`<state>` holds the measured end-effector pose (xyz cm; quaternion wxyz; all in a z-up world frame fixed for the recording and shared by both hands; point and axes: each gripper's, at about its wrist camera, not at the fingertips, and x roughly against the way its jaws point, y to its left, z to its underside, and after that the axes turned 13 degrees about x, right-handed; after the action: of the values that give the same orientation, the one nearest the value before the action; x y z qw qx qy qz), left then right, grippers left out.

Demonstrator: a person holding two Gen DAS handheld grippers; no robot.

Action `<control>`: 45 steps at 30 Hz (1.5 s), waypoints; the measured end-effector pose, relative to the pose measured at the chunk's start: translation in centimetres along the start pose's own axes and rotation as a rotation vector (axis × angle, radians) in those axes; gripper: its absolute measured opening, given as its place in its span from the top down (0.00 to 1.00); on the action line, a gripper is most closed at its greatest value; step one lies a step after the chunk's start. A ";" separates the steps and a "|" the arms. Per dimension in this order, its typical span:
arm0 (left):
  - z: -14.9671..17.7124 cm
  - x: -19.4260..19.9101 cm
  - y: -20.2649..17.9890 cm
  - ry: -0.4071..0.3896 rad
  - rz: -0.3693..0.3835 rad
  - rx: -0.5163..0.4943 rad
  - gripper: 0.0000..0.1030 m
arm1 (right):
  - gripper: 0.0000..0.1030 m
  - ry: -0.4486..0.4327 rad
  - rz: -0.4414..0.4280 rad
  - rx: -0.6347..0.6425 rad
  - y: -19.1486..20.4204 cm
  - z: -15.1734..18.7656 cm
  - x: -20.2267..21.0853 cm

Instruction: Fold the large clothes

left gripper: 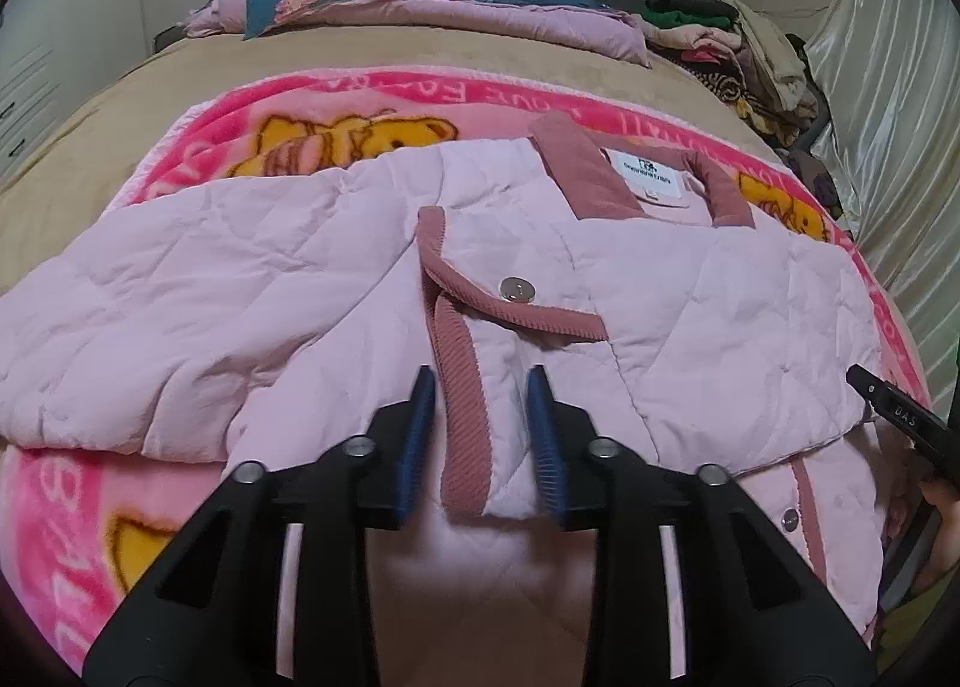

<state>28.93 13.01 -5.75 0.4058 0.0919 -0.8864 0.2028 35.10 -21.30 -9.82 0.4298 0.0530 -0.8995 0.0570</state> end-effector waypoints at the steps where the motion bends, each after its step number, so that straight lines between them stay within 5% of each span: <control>1: 0.0 0.2 0.0 -0.002 0.000 0.001 0.64 | 0.12 -0.010 -0.009 -0.007 0.1 0.1 0.5; 7: -0.7 2.1 1.2 -0.036 0.007 0.051 0.41 | 0.06 -0.049 -0.063 0.016 2.3 0.7 2.6; 10: -1.0 3.0 1.8 -0.051 -0.010 0.061 0.19 | 0.06 -0.072 -0.099 0.034 3.8 0.8 3.9; 14: -1.3 4.0 2.7 -0.073 -0.054 0.066 0.09 | 0.05 -0.106 -0.136 0.058 6.0 0.6 5.7; 26: -2.7 6.7 6.6 -0.127 -0.132 0.133 0.09 | 0.04 -0.199 -0.253 0.182 14.2 -1.2 10.8; 45: -4.4 9.5 14.0 -0.182 -0.209 0.279 0.09 | 0.04 -0.237 -0.362 0.305 24.1 -2.6 13.4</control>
<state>21.14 27.54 0.03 0.3263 0.2569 -0.8683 0.2713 25.27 2.29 0.88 0.3118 0.2835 -0.9005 0.1073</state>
